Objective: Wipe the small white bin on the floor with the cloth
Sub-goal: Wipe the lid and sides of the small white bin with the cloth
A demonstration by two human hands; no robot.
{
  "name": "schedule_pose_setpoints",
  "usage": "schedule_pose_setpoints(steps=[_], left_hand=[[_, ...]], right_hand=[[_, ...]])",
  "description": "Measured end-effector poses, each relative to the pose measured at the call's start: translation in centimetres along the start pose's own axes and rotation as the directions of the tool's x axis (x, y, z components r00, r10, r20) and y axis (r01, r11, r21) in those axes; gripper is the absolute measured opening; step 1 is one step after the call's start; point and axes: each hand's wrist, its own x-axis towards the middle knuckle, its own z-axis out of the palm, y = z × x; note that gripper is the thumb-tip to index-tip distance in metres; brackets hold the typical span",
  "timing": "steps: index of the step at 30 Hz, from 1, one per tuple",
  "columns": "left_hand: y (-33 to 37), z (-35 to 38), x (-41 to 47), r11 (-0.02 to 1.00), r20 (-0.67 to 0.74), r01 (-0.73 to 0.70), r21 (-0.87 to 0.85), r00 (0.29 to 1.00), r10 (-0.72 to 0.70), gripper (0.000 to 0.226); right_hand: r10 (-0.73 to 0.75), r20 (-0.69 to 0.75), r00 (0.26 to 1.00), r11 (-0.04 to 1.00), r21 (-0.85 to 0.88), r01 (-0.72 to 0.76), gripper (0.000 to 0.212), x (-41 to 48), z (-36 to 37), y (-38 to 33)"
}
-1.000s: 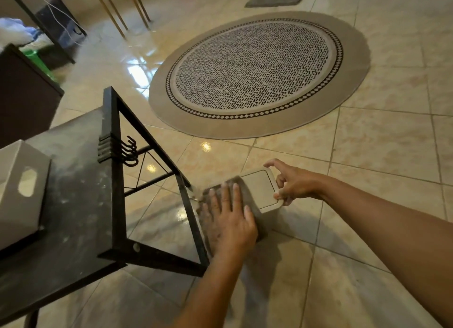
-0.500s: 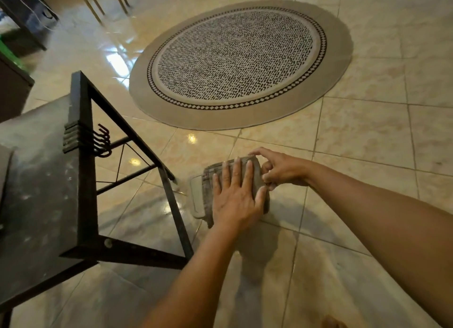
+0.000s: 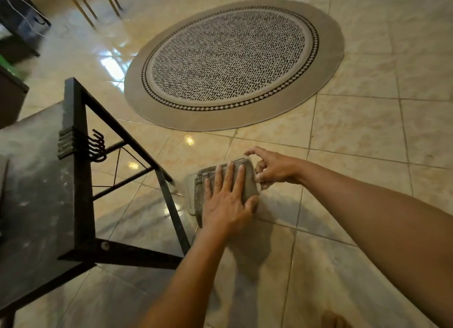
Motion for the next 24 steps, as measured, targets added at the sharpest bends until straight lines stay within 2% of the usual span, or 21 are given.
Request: schedule_pose_setpoints(steps=[4, 9, 13, 14, 17, 18, 21, 24], left_hand=[[-2.4, -0.1, -2.5, 0.990, -0.016, 0.138, 0.000, 0.990, -0.138, 0.067], [0.2, -0.1, 0.2, 0.990, -0.047, -0.136, 0.030, 0.989, 0.137, 0.060], [-2.2, -1.0, 1.6, 1.000, -0.061, -0.014, 0.008, 0.998, 0.015, 0.061], [-2.6, -1.0, 1.1, 0.999, -0.053, -0.036, 0.017, 0.998, 0.037, 0.060], [-2.7, -0.8, 0.2, 0.970, -0.006, -0.226, 0.086, 0.974, 0.227, 0.061], [-2.7, -0.8, 0.6, 0.969, -0.012, -0.228, 0.089, 0.973, 0.230, 0.061], [-2.7, -1.0, 2.1, 0.997, -0.088, -0.076, 0.018, 0.993, 0.077, 0.061], [-2.4, -0.9, 2.0, 0.985, -0.081, -0.170, 0.044, 0.982, 0.173, 0.061]], right_hand=[[-0.009, 0.000, 1.000, 1.000, 0.007, 0.009, 0.074, 0.5, -0.1, 0.1], [-0.016, 0.013, 1.000, 1.000, -0.008, 0.016, 0.078, 0.3, 0.0, -0.1], [-0.009, -0.005, 1.000, 0.999, 0.034, 0.009, 0.077, 0.5, 0.0, 0.1], [-0.006, -0.001, 1.000, 0.999, 0.037, 0.006, 0.077, 0.6, 0.0, 0.1], [-0.008, 0.020, 1.000, 0.999, 0.032, 0.008, 0.078, 0.6, -0.1, 0.0], [-0.010, 0.023, 1.000, 0.999, 0.031, 0.009, 0.078, 0.6, -0.1, 0.0], [-0.006, 0.027, 1.000, 0.998, 0.056, 0.005, 0.080, 0.5, -0.1, 0.1], [0.010, 0.055, 0.998, 0.997, 0.079, -0.015, 0.086, 0.4, -0.3, 0.3]])
